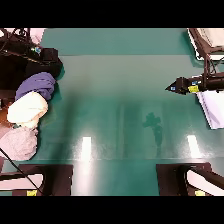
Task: Fold the shirts.
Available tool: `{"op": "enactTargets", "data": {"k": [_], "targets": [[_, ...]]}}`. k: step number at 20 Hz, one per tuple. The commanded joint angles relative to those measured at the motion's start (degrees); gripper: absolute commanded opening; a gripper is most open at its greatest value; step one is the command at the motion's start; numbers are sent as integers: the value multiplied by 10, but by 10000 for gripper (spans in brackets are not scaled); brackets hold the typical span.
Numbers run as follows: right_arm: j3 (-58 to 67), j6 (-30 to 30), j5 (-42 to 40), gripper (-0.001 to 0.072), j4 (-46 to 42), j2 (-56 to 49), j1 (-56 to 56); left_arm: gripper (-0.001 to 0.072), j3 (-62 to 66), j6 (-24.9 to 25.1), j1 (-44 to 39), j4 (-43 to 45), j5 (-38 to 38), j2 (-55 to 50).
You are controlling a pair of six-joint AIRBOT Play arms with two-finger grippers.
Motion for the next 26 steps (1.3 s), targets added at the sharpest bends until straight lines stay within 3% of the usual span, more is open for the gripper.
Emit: {"op": "enactTargets", "data": {"k": [1,15,17,19,22,26], "targets": [[1,2,-1,18,0,0,2,22,0,0,0,0,0,0],[1,2,-1,19,0,0,2,23,0,-5,0,-9,1,0],[1,2,0,19,0,0,2,29,0,0,0,19,37,0],[1,2,5,19,0,0,2,529,0,-34,0,112,94,-2],[0,2,16,19,0,0,3,551,0,-101,4,297,166,-29],[0,2,23,18,0,0,3,552,0,-110,56,314,249,-108]]}}
